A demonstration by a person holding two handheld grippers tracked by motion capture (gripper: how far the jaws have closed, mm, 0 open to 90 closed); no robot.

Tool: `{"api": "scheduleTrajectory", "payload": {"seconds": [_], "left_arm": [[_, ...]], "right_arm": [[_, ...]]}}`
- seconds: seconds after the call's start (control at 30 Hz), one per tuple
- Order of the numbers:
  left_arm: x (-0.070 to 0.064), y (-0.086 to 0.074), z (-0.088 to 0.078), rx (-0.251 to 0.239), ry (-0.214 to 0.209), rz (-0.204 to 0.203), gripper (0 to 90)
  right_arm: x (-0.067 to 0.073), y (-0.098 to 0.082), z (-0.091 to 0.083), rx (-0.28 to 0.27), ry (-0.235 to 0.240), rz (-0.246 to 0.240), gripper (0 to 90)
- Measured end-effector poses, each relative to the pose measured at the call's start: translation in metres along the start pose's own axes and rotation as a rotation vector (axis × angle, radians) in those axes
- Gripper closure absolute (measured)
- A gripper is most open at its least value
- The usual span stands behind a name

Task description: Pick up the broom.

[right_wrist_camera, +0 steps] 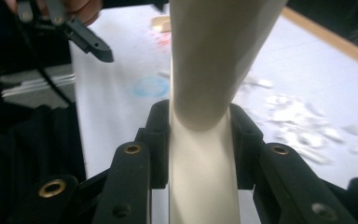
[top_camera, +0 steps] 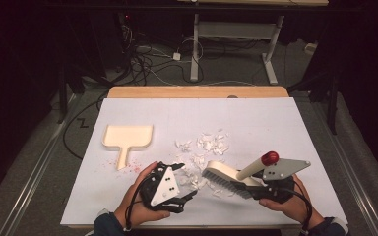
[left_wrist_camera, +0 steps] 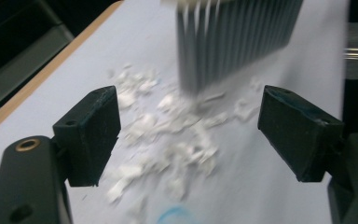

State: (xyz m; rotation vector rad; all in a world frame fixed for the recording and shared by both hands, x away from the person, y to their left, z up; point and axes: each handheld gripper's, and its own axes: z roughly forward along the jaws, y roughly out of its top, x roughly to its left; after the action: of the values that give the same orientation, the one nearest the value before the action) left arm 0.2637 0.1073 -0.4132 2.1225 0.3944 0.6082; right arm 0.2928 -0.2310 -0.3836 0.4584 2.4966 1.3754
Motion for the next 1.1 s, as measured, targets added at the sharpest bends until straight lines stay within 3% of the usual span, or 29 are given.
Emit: {"api": "scheduleTrajectory", "payload": {"seconds": [0.2,0.23,0.27,0.3,0.33,0.37,0.53,0.6,0.8,1.0,1.1], "left_arm": [[0.003,-0.031,-0.013,0.049,0.086,-0.036,17.5],[0.003,-0.037,-0.015,0.062,0.101,-0.029,17.5],[0.003,-0.043,-0.017,0.072,0.113,-0.040,17.2],[0.003,-0.050,-0.018,0.084,0.111,-0.059,17.2],[0.003,-0.056,-0.020,0.100,0.111,-0.066,17.2],[0.002,-0.068,-0.022,0.132,0.144,-0.070,17.2],[0.004,-0.087,-0.030,0.158,0.174,-0.098,17.2],[0.007,-0.095,-0.034,0.150,0.171,-0.146,17.2],[0.014,-0.109,-0.038,0.170,0.206,-0.189,17.2],[0.013,-0.109,-0.039,0.182,0.225,-0.166,17.3],[0.012,-0.109,-0.041,0.173,0.230,-0.167,17.3]], "right_arm": [[-0.016,0.001,-0.018,-0.049,-0.070,0.055,67.7],[-0.018,0.001,-0.020,-0.045,-0.089,0.063,67.8],[-0.022,0.001,-0.023,-0.019,-0.149,0.067,67.8],[-0.022,0.001,-0.023,-0.019,-0.149,0.067,67.8],[-0.026,0.000,-0.024,-0.008,-0.184,0.076,67.8],[-0.028,0.000,-0.025,-0.003,-0.202,0.081,67.8],[-0.036,-0.005,-0.026,0.023,-0.269,0.092,67.9],[-0.040,-0.007,-0.027,0.033,-0.298,0.104,67.8],[-0.054,-0.016,-0.033,0.053,-0.380,0.138,67.9],[-0.069,-0.024,-0.038,0.087,-0.471,0.171,67.9],[-0.077,-0.029,-0.039,0.095,-0.490,0.211,67.9]]}}
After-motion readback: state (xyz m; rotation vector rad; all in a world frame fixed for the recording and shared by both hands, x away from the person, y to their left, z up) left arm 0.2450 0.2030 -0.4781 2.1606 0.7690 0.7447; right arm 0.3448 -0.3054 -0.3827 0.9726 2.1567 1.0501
